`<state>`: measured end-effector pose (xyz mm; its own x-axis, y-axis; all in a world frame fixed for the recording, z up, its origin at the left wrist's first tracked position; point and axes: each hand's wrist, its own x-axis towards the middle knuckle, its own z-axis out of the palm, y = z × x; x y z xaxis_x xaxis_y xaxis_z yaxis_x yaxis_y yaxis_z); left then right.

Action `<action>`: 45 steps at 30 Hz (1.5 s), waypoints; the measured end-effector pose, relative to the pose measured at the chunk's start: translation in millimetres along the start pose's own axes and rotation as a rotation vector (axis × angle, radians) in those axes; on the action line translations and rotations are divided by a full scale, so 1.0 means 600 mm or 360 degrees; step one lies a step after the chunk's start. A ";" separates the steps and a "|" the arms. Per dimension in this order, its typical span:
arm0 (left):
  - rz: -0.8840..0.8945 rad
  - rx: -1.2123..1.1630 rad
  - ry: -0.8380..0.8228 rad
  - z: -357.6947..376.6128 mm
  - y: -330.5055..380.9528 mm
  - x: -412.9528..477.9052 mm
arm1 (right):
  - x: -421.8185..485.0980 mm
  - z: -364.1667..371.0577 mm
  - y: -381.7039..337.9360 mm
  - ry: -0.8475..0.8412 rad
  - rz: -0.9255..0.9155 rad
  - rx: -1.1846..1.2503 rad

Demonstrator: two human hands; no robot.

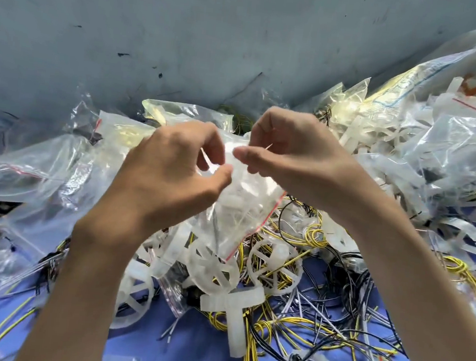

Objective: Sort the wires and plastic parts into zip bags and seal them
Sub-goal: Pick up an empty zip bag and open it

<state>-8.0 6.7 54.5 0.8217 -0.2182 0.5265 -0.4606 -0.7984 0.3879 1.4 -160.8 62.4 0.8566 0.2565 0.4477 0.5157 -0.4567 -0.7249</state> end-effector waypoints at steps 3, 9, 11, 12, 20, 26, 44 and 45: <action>-0.0031 0.0090 -0.0207 0.015 0.000 0.001 | 0.000 0.001 0.006 -0.0044 -0.0024 -0.0073; 0.0021 0.0300 -0.0560 0.071 0.022 -0.012 | 0.007 -0.022 0.016 0.0173 0.0039 0.0031; 0.0074 0.0477 -0.0684 0.097 0.023 -0.018 | 0.007 -0.031 0.021 0.0167 0.0070 0.0026; 0.0098 0.0533 -0.0728 0.107 0.019 -0.020 | 0.007 -0.033 0.023 0.0137 0.0082 0.0006; -0.0025 0.0268 -0.0695 0.098 0.001 -0.010 | 0.002 -0.035 0.018 -0.0441 -0.0008 -0.0360; -0.0098 0.0122 -0.0481 0.083 -0.015 0.002 | -0.007 -0.040 0.039 -0.1195 0.0313 -0.1057; -0.0323 0.0111 -0.0314 0.076 -0.016 0.009 | -0.011 0.015 0.068 -0.1365 0.0387 -0.1298; -0.0336 0.0127 -0.0312 0.076 -0.016 0.009 | -0.011 0.018 0.068 -0.1376 0.0413 -0.1279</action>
<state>16.0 -12.6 19.2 0.9492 -0.1410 0.2812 -0.2514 -0.8774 0.4086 16.9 -172.1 23.8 0.8207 0.4233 -0.3838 0.4307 -0.8997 -0.0713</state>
